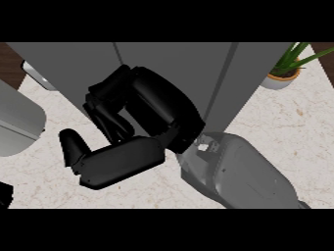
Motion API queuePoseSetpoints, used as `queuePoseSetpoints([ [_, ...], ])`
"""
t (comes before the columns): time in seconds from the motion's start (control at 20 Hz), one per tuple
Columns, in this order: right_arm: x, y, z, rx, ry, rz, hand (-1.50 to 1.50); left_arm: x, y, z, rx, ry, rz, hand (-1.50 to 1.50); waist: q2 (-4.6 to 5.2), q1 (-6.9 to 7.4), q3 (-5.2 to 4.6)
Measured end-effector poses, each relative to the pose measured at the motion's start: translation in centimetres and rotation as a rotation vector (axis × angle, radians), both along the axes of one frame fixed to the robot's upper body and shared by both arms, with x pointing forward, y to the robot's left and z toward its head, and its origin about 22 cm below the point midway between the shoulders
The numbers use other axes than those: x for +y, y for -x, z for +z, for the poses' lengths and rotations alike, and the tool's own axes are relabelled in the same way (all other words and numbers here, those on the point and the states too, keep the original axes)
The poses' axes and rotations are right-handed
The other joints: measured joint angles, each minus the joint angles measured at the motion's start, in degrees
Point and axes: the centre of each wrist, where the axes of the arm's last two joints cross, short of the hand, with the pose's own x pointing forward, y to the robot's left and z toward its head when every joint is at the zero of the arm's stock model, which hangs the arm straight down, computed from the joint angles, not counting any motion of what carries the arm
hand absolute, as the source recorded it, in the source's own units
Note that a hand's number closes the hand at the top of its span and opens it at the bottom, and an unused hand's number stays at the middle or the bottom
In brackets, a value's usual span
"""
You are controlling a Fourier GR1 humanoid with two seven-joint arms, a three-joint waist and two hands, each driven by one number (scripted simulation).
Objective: Pick up the wine, place it into the cabinet and close the cabinet
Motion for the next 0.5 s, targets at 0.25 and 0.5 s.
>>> queuePoseSetpoints([
  [0.25,-0.8,-3.0,-1.5,0.033,0.004,-0.045,1.5,-0.1,-0.3,0.7,0.002,-0.007,-0.008,1.5,0.01,-0.16,0.0],
  [0.5,-1.3,-4.9,-2.7,0.017,0.011,-0.052,1.5,-0.1,0.1,0.3,0.004,-0.009,-0.006,1.5,-0.64,0.11,-0.21],
])
